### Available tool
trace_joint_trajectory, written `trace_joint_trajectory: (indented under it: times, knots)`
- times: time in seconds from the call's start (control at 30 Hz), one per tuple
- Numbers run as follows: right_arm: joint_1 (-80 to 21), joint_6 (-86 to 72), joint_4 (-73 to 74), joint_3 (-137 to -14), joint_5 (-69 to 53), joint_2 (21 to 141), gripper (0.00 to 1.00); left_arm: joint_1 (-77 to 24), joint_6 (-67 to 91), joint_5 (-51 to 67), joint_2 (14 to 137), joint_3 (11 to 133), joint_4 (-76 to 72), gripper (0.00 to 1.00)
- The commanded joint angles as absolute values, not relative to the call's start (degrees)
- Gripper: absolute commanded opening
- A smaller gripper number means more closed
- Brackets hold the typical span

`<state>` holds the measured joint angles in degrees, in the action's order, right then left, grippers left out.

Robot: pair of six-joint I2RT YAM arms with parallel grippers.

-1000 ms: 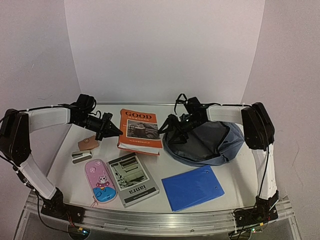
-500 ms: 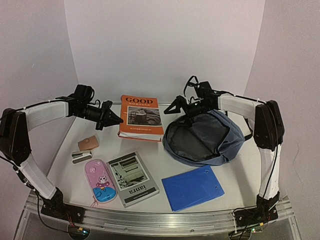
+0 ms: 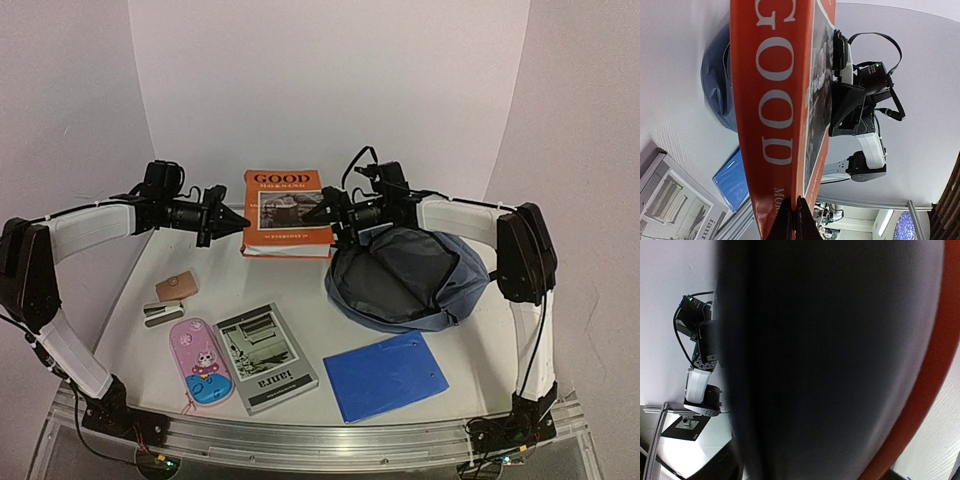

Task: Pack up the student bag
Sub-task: Pick up the book from the center of the board.

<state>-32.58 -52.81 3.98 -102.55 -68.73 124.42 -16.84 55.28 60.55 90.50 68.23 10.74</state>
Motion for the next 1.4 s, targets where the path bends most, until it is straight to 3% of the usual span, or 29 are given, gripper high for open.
trace_joint_trajectory:
  times: [0.0,0.03,0.1,0.13,0.23,0.33,0.4,0.47,0.7,0.87,1.03,1.37]
  knots:
    - [-32.87,-60.71,-7.65,-103.27,-72.41,124.61,0.48,-16.87,56.41,63.19,87.59,67.95,2.71,0.0]
    - [-32.84,-60.22,-7.67,-103.12,-72.48,124.17,0.41,-16.87,55.36,63.7,88.0,68.66,3.97,0.03]
    - [-32.66,-58.44,-7.44,-102.31,-72.55,122.92,0.3,-16.84,51.75,65.91,89.29,71.08,8.02,0.21]
    - [-32.35,-57.34,-7.33,-101.09,-72.74,121.69,0.27,-16.82,48.34,66.91,89.7,72.4,11.6,0.39]
    - [-31.09,-53.61,-6.68,-96.84,-74.79,118.53,0.23,-16.26,36.48,61.7,89.47,78.01,26.27,0.71]
    - [-29.31,-49.16,-5.01,-90.79,-76.53,114.41,0.17,-13.83,27.79,58.47,89.56,82.48,36.03,0.85]
    - [-28.66,-36.91,9.83,-91.27,-73.36,112.37,0.16,-12.83,25.67,56.95,89.35,83.89,37.96,0.93]
    - [-29.86,-13.03,34.37,-97.11,-63.5,111.37,0.15,-11.94,24.63,55.74,89.32,84.87,38.54,0.96]
    - [-30.76,11.86,52.37,-98.15,-54.1,106.34,0.12,-10.94,14.72,55.23,93.73,93.96,47.43,1.0]
    - [-31.03,31.6,69.68,-104.64,-48.75,106.93,0.13,-12.76,8.01,61.68,97.06,98.5,50.59,1.0]
    - [-31.35,41.64,81.58,-111.82,-48.1,109.47,0.15,-19.29,0.56,63.11,96.64,98.14,52.24,1.0]
    - [-35.78,47.34,81.83,-109.47,-48.76,107.59,0.08,-23.6,-2.39,64.6,93.96,93.54,46.6,1.0]
